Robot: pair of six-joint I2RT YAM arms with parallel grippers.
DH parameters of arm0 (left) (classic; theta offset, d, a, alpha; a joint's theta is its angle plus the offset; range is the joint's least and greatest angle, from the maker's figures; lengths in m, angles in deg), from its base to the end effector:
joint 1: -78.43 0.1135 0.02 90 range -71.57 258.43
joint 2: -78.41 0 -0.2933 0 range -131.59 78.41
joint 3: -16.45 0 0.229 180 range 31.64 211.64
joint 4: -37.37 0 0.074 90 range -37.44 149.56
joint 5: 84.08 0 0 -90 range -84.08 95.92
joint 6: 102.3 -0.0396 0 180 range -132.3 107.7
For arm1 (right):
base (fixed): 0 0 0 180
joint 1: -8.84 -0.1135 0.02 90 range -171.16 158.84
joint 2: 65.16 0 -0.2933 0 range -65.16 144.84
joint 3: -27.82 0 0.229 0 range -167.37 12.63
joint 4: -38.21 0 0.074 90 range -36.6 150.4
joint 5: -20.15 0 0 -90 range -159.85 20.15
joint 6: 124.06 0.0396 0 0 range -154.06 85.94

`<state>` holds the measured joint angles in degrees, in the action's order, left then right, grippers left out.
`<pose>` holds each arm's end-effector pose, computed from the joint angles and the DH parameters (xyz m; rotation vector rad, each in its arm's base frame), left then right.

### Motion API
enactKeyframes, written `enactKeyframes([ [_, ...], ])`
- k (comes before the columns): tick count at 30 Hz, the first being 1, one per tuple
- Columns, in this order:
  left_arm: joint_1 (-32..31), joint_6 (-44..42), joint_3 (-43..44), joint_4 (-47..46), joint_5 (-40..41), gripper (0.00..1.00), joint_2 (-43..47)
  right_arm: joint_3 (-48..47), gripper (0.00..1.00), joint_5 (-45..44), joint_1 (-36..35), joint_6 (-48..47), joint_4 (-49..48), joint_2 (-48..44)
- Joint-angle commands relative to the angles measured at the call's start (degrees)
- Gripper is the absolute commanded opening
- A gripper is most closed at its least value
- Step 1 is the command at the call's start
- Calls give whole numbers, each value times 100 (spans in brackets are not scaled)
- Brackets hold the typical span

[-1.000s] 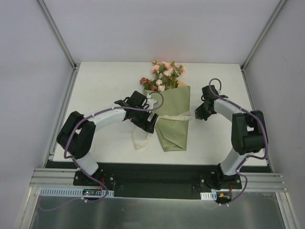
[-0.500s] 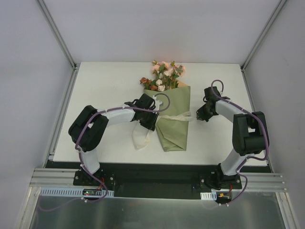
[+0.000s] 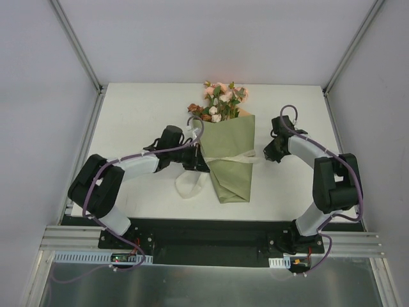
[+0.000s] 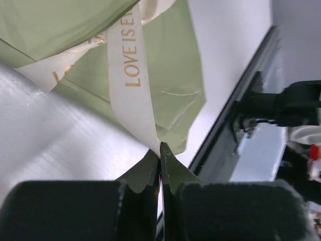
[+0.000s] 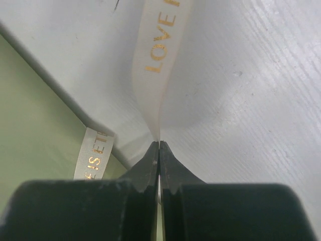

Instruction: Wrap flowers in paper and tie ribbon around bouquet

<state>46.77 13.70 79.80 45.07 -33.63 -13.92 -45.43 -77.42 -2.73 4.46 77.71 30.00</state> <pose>0.2558 -0.1874 0.2332 0.5330 2.2974 -1.2929 0.3077 0.0577 0.2207 0.6565 2.5494 0.1262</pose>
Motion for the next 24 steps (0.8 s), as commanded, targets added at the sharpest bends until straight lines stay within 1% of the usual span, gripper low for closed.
enactKeyframes([
  [1,414,1730,-842,-2987,-1152,0,435,-162,1,-402,-29,-74,248,-296],
  [2,511,2290,-1000,-3300,-1038,0,488,-179,0,-490,-38,-47,275,-287],
  [4,765,2672,-1221,-3592,-566,0,506,-214,0,-569,-47,-20,310,-208],
  [5,810,2804,-1230,-3524,-345,0,541,-266,0,-648,-55,-55,319,-173],
  [6,845,2884,-1152,-3236,-91,0,558,-345,1,-727,-73,-90,372,-120],
  [7,915,2963,-1064,-2902,356,0,567,-450,0,-832,-117,-108,607,-68],
  [8,951,3077,-985,-2412,517,0,559,-713,0,-1051,-143,-99,783,89],
  [10,1038,3244,-984,-2336,816,0,602,-1013,0,-1245,-144,-73,1300,275],
  [11,1083,3393,-1036,-2302,1113,0,716,-1292,0,-1290,-143,-73,1443,493],
  [12,1153,3429,-1106,-2240,1221,0,760,-1434,0,-1308,-126,-99,1584,600],
  [13,1232,3464,-1142,-2083,1317,0,813,-1575,0,-1325,-100,-108,1872,740],
  [14,1433,3552,-1186,-1707,1588,0,961,-1724,0,-1334,-82,-134,1979,933],
  [16,1653,3640,-1606,-1599,1879,0,1251,-1893,1,-1265,32,-178,2077,1057],
  [17,1959,3753,-1791,-1476,2055,0,1618,-1893,0,-1229,76,-178,2069,1067],
  [18,2110,3728,-1975,-822,2248,0,1761,-1841,1,-1212,120,-178,2060,1093],
  [19,2329,3702,-1951,-477,2198,0,1832,-1823,0,-1124,216,-152,2016,1110],
  [20,2540,3632,-2038,-499,2032,0,1946,-1797,0,-1045,286,-126,1998,1145],
  [21,2977,3727,-2526,-874,1874,0,2087,-1753,0,-949,435,-91,1981,1215],
  [22,3129,3867,-2775,-1043,1802,0,2349,-1726,0,-756,498,-38,1894,1268],
  [23,3409,3808,-2942,-1070,1715,0,2404,-1691,0,-702,559,14,1875,1295],
  [24,3847,3694,-3014,-984,1496,0,2430,-1647,1,-667,603,50,1832,1304],
])
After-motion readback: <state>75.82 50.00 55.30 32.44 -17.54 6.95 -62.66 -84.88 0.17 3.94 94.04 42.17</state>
